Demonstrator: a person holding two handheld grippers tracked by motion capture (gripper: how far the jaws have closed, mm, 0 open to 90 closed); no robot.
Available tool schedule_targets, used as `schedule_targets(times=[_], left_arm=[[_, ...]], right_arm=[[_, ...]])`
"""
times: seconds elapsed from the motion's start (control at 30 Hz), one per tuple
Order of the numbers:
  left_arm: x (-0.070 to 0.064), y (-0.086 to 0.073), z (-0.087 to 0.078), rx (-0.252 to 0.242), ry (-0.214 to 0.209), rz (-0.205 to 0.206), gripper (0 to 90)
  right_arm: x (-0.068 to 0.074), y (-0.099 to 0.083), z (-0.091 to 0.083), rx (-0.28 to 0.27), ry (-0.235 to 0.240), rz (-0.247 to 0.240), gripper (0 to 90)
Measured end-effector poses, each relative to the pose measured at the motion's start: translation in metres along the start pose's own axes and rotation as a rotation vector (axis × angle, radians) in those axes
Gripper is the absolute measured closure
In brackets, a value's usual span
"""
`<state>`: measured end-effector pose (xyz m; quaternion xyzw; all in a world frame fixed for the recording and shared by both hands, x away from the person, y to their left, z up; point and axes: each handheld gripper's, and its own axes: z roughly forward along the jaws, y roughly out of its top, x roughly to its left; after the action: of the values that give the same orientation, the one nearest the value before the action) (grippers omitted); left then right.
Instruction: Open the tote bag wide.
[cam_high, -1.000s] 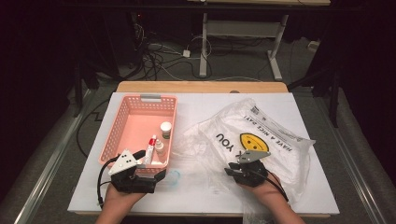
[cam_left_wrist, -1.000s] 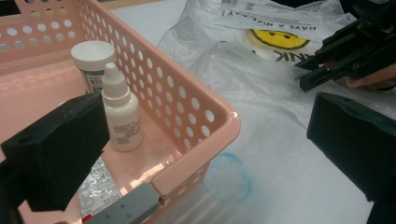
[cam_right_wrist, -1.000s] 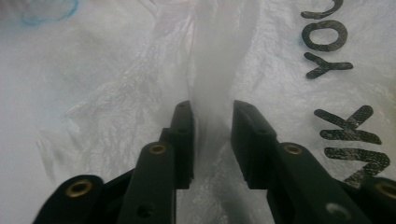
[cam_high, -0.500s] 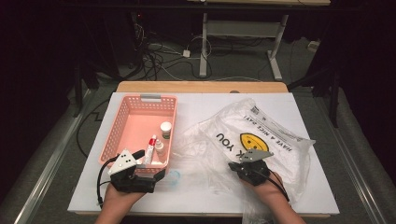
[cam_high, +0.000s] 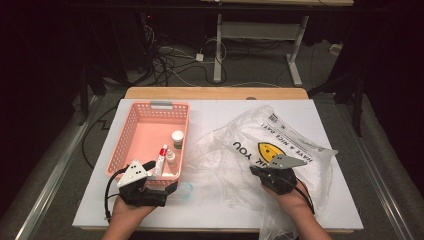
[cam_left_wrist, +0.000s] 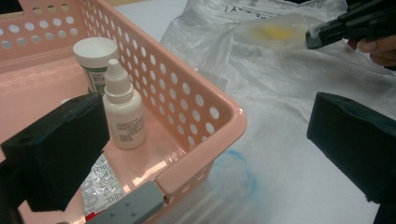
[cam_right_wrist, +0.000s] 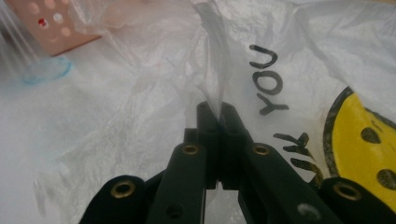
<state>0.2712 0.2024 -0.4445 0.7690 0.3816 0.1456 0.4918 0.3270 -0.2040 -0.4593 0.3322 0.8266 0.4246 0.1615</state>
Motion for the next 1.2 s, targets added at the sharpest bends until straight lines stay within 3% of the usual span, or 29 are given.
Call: schedule_targets(times=[0.5, 0.8, 0.93, 1.2], left_arm=[[0.0, 0.0, -0.001, -0.003, 0.008, -0.003, 0.0], [0.0, 0.001, -0.002, -0.012, 0.018, -0.003, 0.0], [0.002, 0.001, -0.005, -0.022, 0.026, -0.007, 0.0], [0.005, 0.0, -0.006, -0.032, 0.038, -0.03, 0.0]], right_arm=[[-0.011, 0.019, -0.025, -0.129, -0.043, 0.003, 90.0], [-0.018, 0.04, -0.018, -0.156, -0.054, 0.017, 90.0], [-0.021, 0.042, -0.017, -0.202, -0.052, 0.036, 90.0], [-0.023, 0.042, -0.022, -0.238, -0.051, 0.035, 90.0]])
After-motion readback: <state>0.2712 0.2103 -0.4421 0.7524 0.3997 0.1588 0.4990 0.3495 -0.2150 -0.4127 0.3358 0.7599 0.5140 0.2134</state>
